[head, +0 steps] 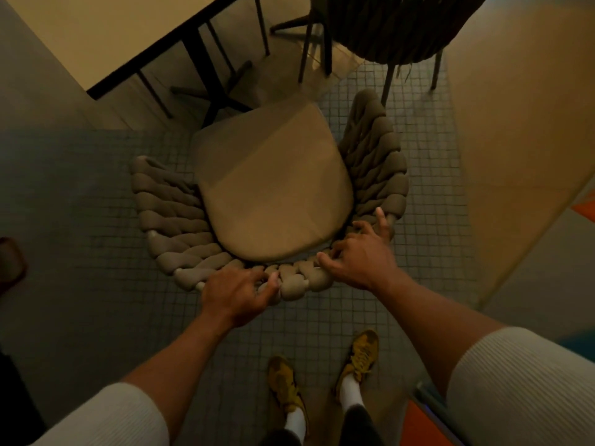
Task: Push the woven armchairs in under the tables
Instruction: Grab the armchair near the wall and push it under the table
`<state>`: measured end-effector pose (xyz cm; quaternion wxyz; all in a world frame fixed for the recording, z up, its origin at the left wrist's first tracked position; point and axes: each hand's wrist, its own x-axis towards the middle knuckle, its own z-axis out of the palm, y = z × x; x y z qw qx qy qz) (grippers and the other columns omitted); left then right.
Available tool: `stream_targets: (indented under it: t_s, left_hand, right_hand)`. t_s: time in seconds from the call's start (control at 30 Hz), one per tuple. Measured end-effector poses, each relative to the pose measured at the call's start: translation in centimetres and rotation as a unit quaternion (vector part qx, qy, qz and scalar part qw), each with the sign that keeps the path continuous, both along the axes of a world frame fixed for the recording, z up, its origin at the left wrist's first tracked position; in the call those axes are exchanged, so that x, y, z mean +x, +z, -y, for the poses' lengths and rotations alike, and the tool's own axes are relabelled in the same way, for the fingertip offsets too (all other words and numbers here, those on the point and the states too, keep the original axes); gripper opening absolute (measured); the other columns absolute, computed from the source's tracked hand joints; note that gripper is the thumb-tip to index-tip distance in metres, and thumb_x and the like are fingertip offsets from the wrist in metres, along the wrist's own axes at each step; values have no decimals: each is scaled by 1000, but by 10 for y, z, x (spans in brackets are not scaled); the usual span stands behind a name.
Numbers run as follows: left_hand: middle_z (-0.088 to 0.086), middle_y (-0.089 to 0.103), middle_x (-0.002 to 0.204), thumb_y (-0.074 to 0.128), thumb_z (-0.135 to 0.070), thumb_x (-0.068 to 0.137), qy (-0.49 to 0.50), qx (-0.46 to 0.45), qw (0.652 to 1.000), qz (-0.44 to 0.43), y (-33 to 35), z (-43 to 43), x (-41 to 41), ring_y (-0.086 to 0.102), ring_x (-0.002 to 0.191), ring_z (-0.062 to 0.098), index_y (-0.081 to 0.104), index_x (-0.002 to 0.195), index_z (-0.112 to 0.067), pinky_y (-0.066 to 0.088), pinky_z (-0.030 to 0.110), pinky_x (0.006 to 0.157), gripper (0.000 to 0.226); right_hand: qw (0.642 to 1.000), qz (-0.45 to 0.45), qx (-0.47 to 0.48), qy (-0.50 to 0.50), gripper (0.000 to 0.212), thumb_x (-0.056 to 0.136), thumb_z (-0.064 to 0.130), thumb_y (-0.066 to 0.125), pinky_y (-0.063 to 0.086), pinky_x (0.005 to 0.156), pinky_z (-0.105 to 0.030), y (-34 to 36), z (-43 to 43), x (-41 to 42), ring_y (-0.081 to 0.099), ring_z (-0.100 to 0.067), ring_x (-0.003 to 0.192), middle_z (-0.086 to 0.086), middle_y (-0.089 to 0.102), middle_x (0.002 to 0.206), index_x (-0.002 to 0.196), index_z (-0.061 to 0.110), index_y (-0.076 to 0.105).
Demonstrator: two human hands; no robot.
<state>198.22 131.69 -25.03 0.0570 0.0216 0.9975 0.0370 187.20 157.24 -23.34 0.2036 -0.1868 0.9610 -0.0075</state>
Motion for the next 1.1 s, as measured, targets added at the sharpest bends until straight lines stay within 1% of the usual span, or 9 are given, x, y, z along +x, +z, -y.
stream_targets:
  t_s: [0.1,0.23,0.33,0.47,0.6,0.67,0.87,1.0,1.1]
  left_hand:
    - [2,69,79,27,-70,94,-1,1,1000,-6,-1,-1,0,65,78,24,73,107,-46,44,32,58,54]
    - [3,70,80,30,-69,93,1,0,1000,-2,-1,-2,-3,66,76,25,74,106,-44,33,30,56,52]
    - [1,68,75,31,-68,93,-1,-2,1000,-1,-1,-1,-5,63,71,22,76,100,-41,30,29,55,53]
    - [-1,67,71,33,-65,95,-5,0,1000,5,0,0,-9,60,64,19,76,97,-40,27,27,53,50]
    - [0,68,72,32,-66,95,-5,1,1000,6,-3,1,-8,61,65,20,75,99,-40,30,28,53,50]
    - [0,69,73,32,-66,95,-1,3,1000,6,-4,1,-7,62,65,21,76,101,-41,32,28,53,51]
    - [-2,70,74,30,-69,93,18,-1,1000,6,-4,0,-6,63,67,20,75,98,-39,36,28,55,55]
    - [-1,69,72,31,-67,93,34,-7,999,3,-2,-3,-7,62,66,20,76,93,-37,40,28,55,54]
    - [-1,70,72,34,-66,92,47,0,999,2,-1,-4,-8,63,66,20,77,91,-38,42,28,56,51]
  right_hand:
    - [1000,-28,-14,-1,65,89,74,28,-19,123,-53,-5,-1,2,48,-19,136,12,77,91,89,39,82]
    - [999,-34,-34,-7,55,88,69,36,-18,124,-51,-6,-2,0,48,-17,135,12,77,87,85,39,82]
    - [998,-33,-47,-11,54,88,67,37,-18,124,-51,-5,-3,-2,47,-19,136,10,77,88,86,37,82]
    - [998,-29,-51,-12,58,88,67,34,-18,124,-51,-7,-3,-5,48,-19,135,10,76,86,84,35,83]
    - [998,-34,-57,-11,58,86,68,35,-21,123,-49,-7,-2,-4,49,-18,133,10,75,83,84,35,83]
    - [997,-36,-59,-14,57,86,67,36,-20,124,-48,-7,-2,-4,49,-18,132,11,75,82,82,35,83]
    - [996,-57,-66,-16,51,87,65,42,-17,125,-48,-9,-1,-3,51,-17,130,13,72,76,77,35,81]
    - [994,-74,-78,-20,46,86,62,47,-11,127,-49,-10,-3,-2,54,-16,126,12,69,68,72,33,80]
    - [993,-81,-82,-23,45,85,61,49,-9,128,-48,-8,-2,-2,55,-16,125,11,68,67,70,32,80]
